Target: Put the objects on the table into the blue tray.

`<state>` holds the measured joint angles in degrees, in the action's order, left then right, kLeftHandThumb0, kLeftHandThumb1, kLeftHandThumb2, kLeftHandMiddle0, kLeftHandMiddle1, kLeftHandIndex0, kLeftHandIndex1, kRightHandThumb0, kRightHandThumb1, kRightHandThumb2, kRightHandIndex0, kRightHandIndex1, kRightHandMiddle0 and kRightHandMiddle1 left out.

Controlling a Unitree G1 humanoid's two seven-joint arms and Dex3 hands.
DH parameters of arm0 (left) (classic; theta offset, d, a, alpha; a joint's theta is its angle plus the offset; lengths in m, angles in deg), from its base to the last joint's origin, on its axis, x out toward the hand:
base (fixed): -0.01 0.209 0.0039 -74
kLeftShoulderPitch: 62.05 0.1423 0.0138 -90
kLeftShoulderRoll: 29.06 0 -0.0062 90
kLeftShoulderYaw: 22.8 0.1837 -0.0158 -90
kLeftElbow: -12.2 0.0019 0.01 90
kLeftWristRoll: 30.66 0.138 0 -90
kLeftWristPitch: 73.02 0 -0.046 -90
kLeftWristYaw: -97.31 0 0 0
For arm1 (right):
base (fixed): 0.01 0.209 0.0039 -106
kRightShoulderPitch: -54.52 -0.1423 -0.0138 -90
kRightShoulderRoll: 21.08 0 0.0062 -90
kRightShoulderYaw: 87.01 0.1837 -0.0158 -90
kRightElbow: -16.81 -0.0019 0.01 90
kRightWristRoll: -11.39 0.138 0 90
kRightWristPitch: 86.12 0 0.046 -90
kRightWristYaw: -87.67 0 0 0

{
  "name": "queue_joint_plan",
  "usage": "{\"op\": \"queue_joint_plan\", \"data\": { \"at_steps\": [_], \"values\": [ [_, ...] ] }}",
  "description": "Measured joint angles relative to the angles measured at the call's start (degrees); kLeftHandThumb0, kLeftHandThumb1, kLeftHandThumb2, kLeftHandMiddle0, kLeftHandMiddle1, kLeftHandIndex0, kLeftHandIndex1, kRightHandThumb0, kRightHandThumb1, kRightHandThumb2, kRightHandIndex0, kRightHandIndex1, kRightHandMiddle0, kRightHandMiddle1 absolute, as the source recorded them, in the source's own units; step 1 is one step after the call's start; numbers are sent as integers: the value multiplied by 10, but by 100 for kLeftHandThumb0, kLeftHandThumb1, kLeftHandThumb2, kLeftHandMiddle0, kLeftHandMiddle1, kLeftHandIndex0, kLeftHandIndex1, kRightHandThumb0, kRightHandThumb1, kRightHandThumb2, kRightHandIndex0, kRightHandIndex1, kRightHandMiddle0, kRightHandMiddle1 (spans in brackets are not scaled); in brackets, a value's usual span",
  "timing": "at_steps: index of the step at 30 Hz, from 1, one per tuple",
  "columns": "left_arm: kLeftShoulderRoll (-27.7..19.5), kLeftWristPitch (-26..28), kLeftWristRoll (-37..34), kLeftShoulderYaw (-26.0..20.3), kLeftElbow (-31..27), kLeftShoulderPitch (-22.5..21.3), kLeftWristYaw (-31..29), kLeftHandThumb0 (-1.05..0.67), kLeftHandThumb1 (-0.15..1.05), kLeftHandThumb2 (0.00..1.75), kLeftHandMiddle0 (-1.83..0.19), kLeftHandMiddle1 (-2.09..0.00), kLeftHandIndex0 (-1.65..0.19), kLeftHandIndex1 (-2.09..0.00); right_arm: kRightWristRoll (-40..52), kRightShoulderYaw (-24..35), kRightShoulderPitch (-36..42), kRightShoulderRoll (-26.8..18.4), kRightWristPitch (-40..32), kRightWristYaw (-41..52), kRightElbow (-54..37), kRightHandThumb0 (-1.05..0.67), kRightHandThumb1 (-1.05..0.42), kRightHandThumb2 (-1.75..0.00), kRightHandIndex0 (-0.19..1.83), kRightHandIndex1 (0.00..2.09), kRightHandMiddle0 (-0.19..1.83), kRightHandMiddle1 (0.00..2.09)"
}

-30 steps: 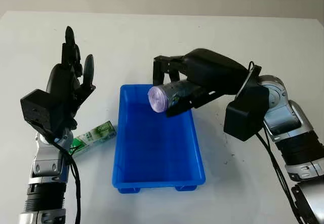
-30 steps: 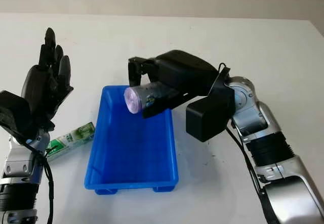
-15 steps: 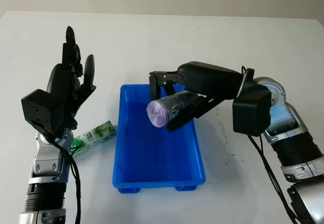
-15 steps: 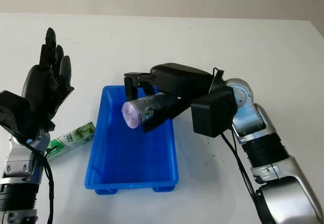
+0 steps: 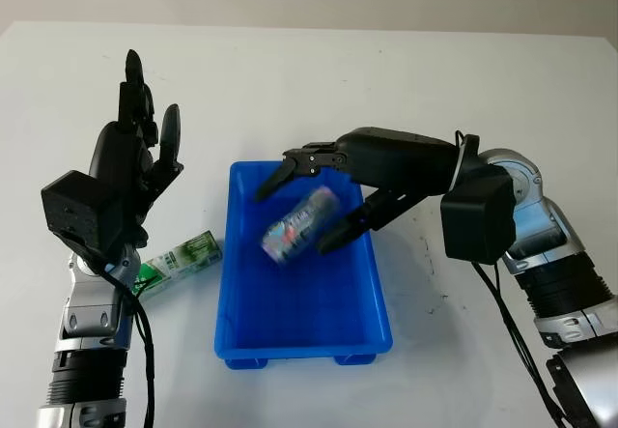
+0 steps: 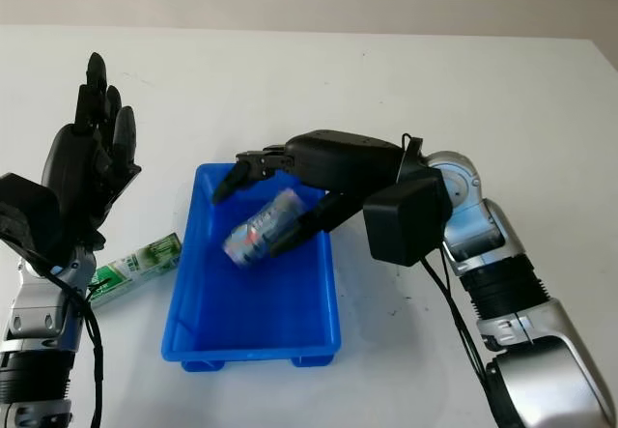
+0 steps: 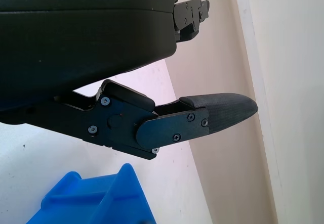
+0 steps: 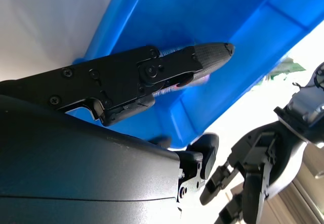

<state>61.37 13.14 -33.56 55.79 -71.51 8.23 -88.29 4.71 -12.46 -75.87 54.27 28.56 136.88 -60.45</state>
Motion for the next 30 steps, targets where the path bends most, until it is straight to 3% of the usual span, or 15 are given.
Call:
{"op": "queue_joint_plan", "data": {
  "at_steps": [5, 11, 21, 25, 30],
  "values": [
    [0, 0, 0, 1, 0, 0, 0, -80, 105, 64, 19, 0, 19, 0, -8, 0, 2, -1, 2, 0, -2, -84, -105, -23, -18, 0, -15, 8],
    [0, 0, 1, 1, 0, 0, 1, -80, 105, 64, 19, 0, 19, 0, -3, 7, 12, 0, -7, -20, -4, -87, -105, -34, -19, 0, -19, 0],
    [1, 0, 0, 1, -1, 0, 1, -79, 105, 63, 19, 0, 19, 0, 48, 96, 82, 39, -86, -149, -3, -89, -105, -56, -19, 0, -19, 0],
    [3, 0, -1, 1, -2, 0, 3, -79, 105, 63, 19, 0, 19, 0, 55, 124, 102, 55, -120, -202, -1, -82, -105, -63, -19, 0, -19, 0],
    [5, 0, 1, 2, -3, 1, 7, -79, 105, 62, 19, 0, 19, 0, 95, 169, 133, 96, -210, -271, 3, -79, -105, -63, -19, 0, -19, 0]
  ]
}}
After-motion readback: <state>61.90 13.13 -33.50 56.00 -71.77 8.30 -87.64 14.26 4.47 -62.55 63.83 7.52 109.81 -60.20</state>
